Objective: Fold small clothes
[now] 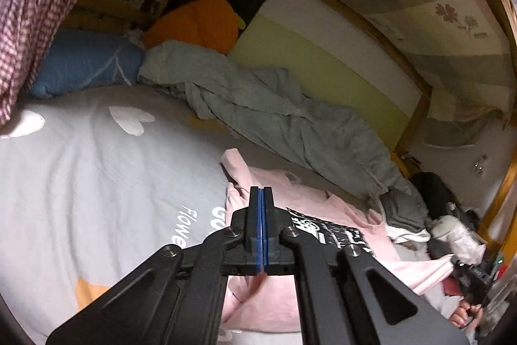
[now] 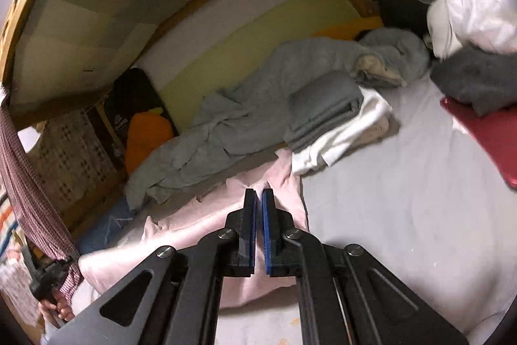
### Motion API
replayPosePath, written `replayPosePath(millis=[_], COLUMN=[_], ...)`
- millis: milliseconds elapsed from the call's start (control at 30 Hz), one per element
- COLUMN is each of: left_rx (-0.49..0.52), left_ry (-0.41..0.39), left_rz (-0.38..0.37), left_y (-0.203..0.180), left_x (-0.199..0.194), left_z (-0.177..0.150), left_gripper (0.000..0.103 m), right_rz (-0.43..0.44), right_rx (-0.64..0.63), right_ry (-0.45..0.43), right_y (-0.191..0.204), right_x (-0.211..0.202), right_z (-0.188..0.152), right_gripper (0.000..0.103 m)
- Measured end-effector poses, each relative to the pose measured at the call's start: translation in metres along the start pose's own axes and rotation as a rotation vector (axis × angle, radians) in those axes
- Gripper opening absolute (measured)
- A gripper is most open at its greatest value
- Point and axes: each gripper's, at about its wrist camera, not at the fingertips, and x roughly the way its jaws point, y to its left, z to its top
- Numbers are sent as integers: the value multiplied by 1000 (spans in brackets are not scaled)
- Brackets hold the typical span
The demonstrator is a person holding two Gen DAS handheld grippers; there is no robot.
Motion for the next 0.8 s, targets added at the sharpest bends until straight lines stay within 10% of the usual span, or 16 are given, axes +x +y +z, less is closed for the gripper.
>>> replayPosePath(millis=[200,333,800], left_rx=[0,13,184], left_ry=[121,246,596], left_rz=[13,-9,38], left_y=[4,2,-23], left_x=[21,42,156], left_z=[-7,-18,-33], left_gripper=[0,29,32], right_rz=[-74,-98,-116], right_rx=[-67,-81,-113], right_ry=[77,92,128], right_y=[2,0,-1], right_x=[23,30,38], right_z=[-1,-4,-8], right_gripper=[3,3,3])
